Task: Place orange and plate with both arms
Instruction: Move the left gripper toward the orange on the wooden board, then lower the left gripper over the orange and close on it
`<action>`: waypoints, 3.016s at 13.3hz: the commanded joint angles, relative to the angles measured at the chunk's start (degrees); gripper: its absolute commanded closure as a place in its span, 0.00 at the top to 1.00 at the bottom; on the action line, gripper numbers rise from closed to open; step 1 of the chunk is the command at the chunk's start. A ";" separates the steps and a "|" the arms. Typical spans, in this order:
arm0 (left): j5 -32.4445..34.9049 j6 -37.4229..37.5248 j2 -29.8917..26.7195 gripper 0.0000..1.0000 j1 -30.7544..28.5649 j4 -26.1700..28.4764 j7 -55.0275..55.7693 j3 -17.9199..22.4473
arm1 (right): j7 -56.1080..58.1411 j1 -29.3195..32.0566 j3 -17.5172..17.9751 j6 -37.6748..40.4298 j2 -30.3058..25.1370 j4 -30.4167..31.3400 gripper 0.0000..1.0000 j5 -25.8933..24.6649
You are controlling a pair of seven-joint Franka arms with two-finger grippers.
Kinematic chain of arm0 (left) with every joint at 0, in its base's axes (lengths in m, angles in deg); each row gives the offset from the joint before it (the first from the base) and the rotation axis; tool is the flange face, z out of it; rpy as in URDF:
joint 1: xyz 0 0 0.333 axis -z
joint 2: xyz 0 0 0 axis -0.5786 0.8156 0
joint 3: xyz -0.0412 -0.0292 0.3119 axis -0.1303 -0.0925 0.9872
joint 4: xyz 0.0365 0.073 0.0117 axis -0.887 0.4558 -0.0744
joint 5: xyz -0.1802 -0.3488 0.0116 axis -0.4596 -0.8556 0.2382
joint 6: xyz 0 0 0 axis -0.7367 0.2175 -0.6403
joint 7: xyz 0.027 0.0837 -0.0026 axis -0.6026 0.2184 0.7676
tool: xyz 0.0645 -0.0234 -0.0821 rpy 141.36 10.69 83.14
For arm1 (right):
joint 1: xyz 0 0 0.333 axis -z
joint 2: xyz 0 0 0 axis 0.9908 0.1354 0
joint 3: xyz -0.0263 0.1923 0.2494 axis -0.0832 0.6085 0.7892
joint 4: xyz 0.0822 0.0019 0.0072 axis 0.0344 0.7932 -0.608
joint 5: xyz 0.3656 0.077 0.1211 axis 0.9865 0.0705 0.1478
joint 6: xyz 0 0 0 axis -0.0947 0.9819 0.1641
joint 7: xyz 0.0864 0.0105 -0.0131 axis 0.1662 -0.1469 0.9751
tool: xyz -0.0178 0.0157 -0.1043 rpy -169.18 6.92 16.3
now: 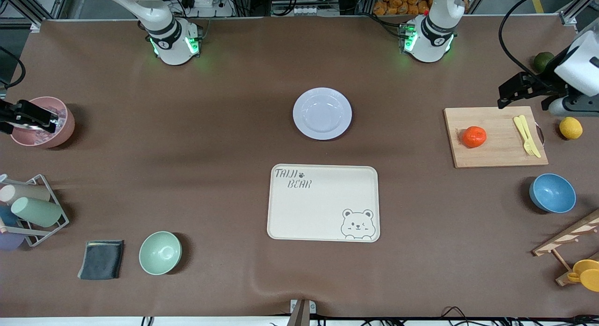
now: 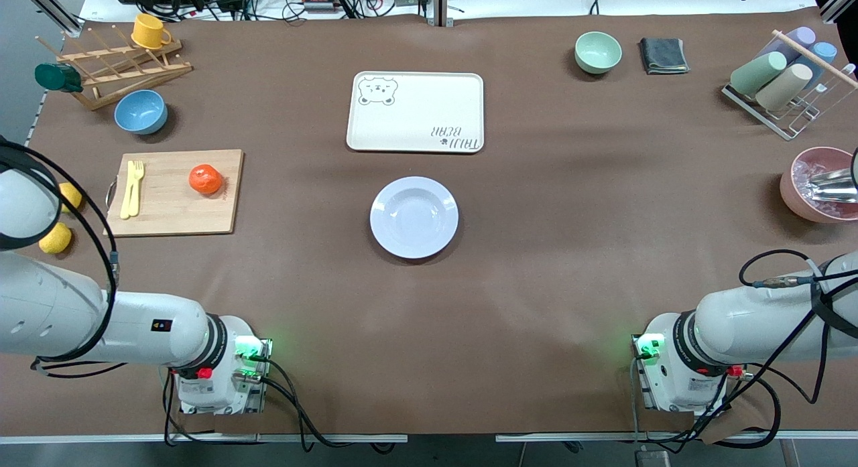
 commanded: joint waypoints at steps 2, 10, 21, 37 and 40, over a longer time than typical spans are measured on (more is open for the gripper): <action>1.35 0.43 -0.07 1.00 0.04 5.96 0.40 -0.23 | -0.38 0.66 0.19 1.10 0.63 -1.37 1.00 1.06; 2.58 -15.20 -0.24 1.00 -3.91 23.79 0.31 -0.32 | 1.46 2.42 0.10 1.02 0.80 -1.11 1.00 2.73; 14.07 -40.35 4.57 1.00 -8.74 45.70 0.13 -0.41 | 2.70 3.47 0.10 1.19 0.89 -0.85 1.00 3.96; 20.51 -56.88 13.03 0.31 -16.39 52.30 -1.01 -0.50 | 2.61 3.83 0.37 2.86 0.80 -0.85 1.00 4.58; 22.62 -56.71 11.81 0.09 -16.31 52.30 -1.18 -0.67 | 2.61 3.65 0.37 2.86 0.80 -0.85 1.00 4.66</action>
